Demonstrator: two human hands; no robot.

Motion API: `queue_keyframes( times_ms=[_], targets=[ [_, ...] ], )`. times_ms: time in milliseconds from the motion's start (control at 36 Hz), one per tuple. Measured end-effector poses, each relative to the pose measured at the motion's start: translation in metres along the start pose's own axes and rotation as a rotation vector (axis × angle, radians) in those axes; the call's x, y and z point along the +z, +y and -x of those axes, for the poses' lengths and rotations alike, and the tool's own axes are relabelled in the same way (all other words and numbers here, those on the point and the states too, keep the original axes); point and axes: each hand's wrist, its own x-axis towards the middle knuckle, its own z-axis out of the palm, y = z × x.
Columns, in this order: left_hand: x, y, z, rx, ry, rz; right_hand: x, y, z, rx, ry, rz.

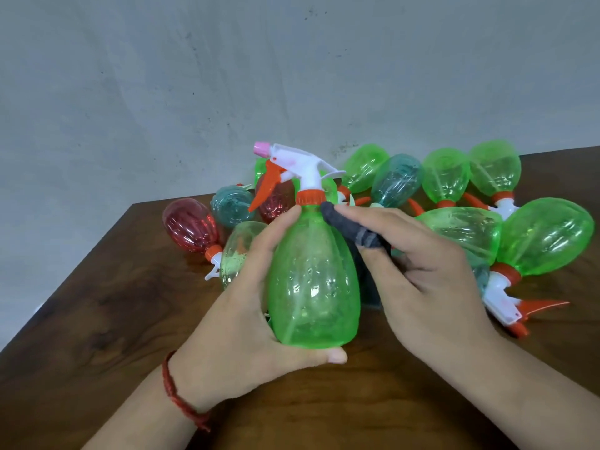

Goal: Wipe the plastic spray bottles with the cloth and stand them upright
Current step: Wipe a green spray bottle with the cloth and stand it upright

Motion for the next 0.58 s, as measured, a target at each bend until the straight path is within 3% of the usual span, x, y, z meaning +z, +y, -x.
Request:
queue_keyframes(
  times_ms=[306,583],
  targets=[
    [0.002,-0.008,-0.004,0.056,0.058,-0.031,-0.008,0.0,-0.005,-0.178,-0.103,0.241],
    [-0.006,-0.013,-0.009,-0.026,0.261,0.027,-0.013,-0.004,0.008,-0.319,-0.197,0.39]
  ],
)
